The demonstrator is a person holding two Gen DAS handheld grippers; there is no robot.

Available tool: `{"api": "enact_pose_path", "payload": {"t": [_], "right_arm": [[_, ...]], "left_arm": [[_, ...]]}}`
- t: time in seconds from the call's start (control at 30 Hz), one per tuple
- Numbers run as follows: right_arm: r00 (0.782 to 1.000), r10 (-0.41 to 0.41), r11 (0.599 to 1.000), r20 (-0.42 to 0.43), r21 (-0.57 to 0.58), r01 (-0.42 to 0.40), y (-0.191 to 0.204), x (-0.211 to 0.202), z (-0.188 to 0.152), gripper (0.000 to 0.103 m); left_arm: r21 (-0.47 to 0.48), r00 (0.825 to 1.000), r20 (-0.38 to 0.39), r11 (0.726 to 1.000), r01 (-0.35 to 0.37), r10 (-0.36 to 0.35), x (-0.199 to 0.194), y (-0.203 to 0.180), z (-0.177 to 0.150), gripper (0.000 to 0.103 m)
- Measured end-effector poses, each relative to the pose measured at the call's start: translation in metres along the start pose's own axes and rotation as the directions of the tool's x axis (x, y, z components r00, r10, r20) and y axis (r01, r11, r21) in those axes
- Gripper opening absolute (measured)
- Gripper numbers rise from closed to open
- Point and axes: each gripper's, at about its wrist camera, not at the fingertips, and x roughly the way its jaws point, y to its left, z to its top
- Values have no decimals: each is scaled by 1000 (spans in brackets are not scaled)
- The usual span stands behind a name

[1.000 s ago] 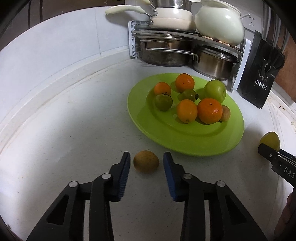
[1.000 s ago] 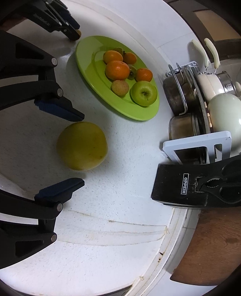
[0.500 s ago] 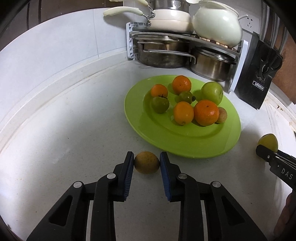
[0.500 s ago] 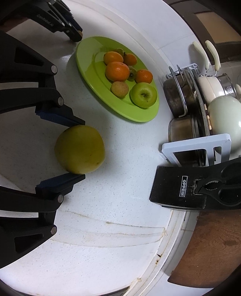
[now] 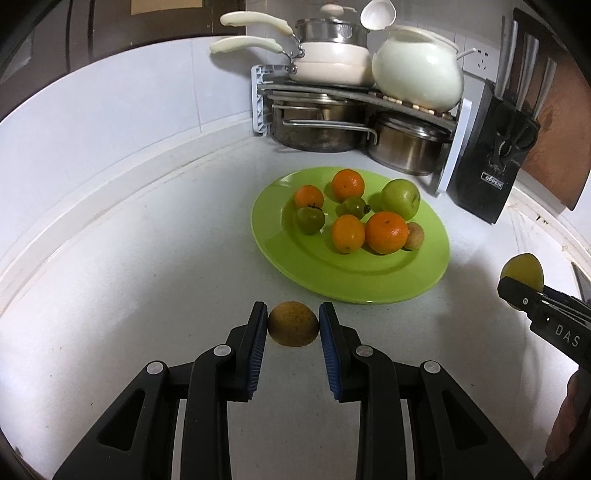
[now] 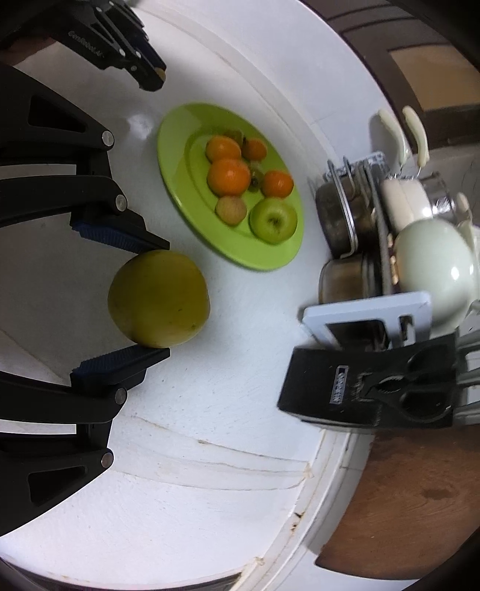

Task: Organize fruits
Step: 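Lift and carry the kiwi in the left tool over the plate while the right tool carries the pear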

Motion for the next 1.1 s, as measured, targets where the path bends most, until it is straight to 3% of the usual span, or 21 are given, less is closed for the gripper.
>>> {"api": "enact_pose_path", "payload": {"t": [0.57,0.83,1.1], "right_arm": [[990,124,988,65,-95,-118,15,-64,10,50],[978,174,977,114,-144,-157,23,-86,17,50],[966,236,957,107,-198,-212,35,-87,31,50]], "left_arm": [[0,993,111,999,39,-39,-66,-12,10,29],[22,987,144,998,66,-68,-83,-22,20,29],[37,983,146,993,110,-114,-85,-27,38,29]]}}
